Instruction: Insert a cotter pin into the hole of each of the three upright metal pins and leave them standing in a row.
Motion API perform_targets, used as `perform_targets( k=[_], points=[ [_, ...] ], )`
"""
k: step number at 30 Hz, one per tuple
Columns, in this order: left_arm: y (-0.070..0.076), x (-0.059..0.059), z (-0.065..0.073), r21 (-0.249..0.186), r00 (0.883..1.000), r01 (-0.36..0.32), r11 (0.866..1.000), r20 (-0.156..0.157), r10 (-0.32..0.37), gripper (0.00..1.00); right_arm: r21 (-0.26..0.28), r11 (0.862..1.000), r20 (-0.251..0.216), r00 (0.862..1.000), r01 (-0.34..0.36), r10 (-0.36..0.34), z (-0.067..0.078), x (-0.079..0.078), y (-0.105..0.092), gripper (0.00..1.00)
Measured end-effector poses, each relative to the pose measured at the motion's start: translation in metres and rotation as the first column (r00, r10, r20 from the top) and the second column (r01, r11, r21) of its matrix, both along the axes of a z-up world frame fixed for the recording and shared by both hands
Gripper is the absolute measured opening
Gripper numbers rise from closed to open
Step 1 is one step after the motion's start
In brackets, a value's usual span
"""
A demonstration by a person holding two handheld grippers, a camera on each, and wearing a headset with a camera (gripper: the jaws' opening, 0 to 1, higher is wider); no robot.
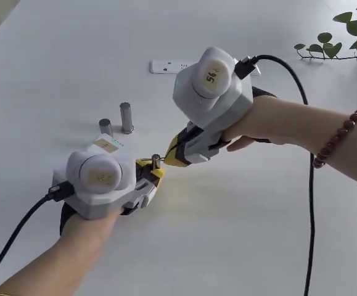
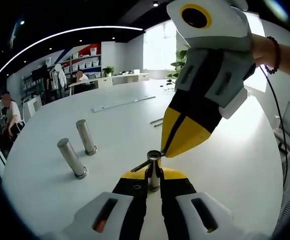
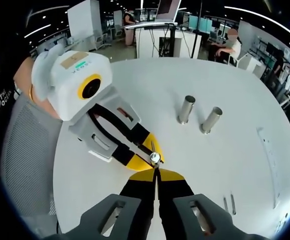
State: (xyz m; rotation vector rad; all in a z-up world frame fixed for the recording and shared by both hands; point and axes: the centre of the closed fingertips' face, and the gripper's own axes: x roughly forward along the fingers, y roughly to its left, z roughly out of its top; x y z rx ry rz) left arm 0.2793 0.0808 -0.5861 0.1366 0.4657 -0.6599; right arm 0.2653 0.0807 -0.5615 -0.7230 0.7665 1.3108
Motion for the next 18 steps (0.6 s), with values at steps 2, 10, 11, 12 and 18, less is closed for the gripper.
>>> perform_targets(
  k=[2,10,11,12,18],
  points=[
    [-0.0001,-0.0001,0.0000,-0.002,1.000,-0.001,1.000,-0.001,0.001,0.07,-0.006,1.000,0.005,1.000,-0.001,0.001,-0.0002,0.0000,0.0000,0.00],
    [0.0029,0.0039,0.0001,0.002,1.000,-0.007,1.000,-0.004,0.007,0.07,0.005,1.000,0.004,1.000,0.014,-0.014,0.0005,0.0018,0.0021,0.00],
    [0.0039,0.0048,0.0001,0.002,1.000,-0.010,1.000,-0.004,0.010,0.07,0.007,1.000,0.005,1.000,0.014,-0.014,0.0007,0.0024,0.0028,0.00],
    [0.0047,0.0051,0.0002,0.001,1.000,-0.012,1.000,-0.005,0.012,0.07,0.009,1.000,0.008,1.000,0.015,-0.015,0.0011,0.0032,0.0037,0.00],
    [0.0082,0.0075,0.0001,0.007,1.000,-0.017,1.000,-0.004,0.017,0.07,0.007,1.000,0.016,1.000,0.009,-0.009,0.0007,0.0047,0.0070,0.00]
  ],
)
